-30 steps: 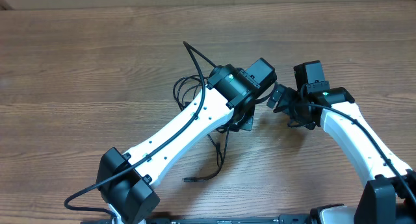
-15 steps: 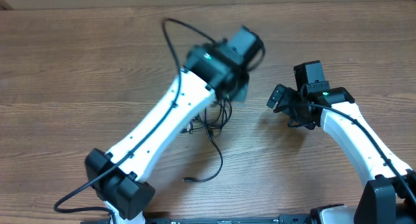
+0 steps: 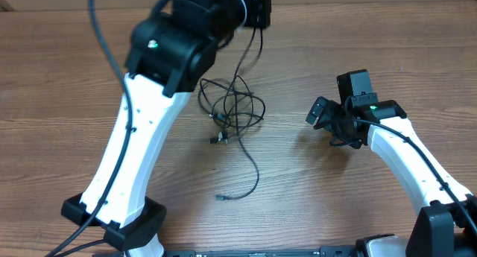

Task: Untangle cables

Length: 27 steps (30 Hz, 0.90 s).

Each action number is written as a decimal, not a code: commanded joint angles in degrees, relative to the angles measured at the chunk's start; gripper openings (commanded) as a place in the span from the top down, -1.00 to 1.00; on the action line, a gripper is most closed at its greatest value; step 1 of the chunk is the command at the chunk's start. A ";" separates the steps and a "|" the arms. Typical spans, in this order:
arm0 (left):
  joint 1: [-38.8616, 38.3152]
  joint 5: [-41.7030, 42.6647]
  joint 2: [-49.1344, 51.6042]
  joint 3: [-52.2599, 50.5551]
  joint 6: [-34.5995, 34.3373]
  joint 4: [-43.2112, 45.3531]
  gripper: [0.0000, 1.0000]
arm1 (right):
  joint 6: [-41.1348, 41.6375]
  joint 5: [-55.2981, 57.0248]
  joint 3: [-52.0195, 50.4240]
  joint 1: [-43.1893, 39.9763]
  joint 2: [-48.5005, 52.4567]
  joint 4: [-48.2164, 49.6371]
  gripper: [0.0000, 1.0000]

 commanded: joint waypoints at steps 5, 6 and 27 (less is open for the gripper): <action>0.20 2.29 -3.41 11.15 5.18 4.07 0.91 | 0.17 0.42 0.24 -0.15 0.39 0.15 -1.00; 0.20 2.91 -4.15 12.20 5.16 4.04 0.91 | 0.17 0.39 0.24 -0.15 0.39 0.15 -1.00; 0.09 2.36 -10.49 12.98 5.16 -21.11 0.91 | 0.17 0.42 0.24 -0.15 0.39 0.17 -1.00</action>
